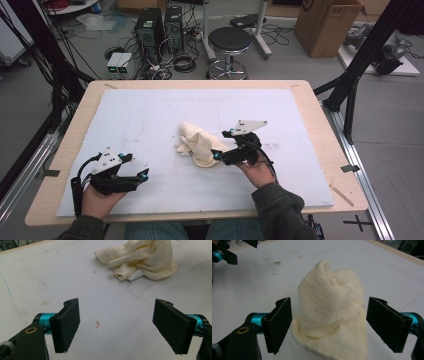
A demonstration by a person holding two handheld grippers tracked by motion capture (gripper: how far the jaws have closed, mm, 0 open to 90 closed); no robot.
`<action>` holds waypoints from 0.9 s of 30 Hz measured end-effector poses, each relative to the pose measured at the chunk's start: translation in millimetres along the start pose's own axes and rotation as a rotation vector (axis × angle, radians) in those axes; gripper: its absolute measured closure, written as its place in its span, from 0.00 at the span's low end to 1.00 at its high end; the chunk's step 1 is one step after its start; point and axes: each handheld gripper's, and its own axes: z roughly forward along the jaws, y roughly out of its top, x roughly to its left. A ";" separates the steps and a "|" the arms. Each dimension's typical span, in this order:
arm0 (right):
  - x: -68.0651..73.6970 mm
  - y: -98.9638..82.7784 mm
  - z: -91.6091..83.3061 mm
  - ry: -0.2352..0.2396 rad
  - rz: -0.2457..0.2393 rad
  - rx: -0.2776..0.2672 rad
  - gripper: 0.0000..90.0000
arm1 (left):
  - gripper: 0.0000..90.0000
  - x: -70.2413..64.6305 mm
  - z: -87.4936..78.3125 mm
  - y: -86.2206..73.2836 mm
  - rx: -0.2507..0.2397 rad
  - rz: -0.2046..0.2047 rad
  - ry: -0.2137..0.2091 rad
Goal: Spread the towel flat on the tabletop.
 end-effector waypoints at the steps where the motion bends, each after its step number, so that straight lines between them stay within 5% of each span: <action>1: 0.4 2.6 7.1 0.008 -0.006 0.010 0.22 | 0.25 0.3 -0.1 -0.1 0.000 0.000 0.002; 9: 1.3 9.9 51.6 0.005 -0.022 0.085 0.38 | 0.25 2.2 -1.1 -0.7 -0.001 0.000 0.000; 13: -0.2 9.7 64.6 0.016 -0.025 0.091 0.55 | 0.25 2.4 -1.2 -0.7 -0.002 0.006 -0.002; 15: -0.6 9.7 67.6 0.014 -0.042 0.105 0.74 | 0.26 2.3 -1.4 -0.7 -0.002 0.005 -0.003; 20: -0.2 12.9 57.0 -0.006 -0.061 0.095 0.85 | 0.26 2.6 -2.0 -0.6 -0.003 0.007 -0.005; 27: -1.3 18.3 30.1 -0.037 -0.039 0.064 0.85 | 0.26 0.7 -0.5 0.1 -0.005 0.008 -0.007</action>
